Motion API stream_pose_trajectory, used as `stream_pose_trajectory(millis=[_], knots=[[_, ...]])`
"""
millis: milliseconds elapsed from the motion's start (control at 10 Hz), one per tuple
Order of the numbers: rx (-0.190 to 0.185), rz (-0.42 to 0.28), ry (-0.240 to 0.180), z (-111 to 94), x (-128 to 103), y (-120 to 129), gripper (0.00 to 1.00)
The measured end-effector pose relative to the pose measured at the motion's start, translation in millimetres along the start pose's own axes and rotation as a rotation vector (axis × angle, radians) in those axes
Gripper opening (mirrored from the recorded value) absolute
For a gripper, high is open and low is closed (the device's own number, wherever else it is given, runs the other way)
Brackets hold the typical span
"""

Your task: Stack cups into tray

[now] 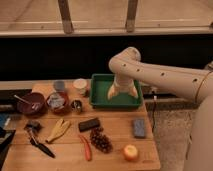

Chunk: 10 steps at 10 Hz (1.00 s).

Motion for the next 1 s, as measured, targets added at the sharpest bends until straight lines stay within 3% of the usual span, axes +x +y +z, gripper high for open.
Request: stream_pose_trajectory(millis=[500, 700, 1000], knots=[[-0.002, -0.004, -0.001, 0, 0, 1, 0.8], [-0.016, -0.057, -0.015, -3, -3, 16, 0.8], [-0.046, -0.168, -0.025, -5, -13, 76, 0.8]])
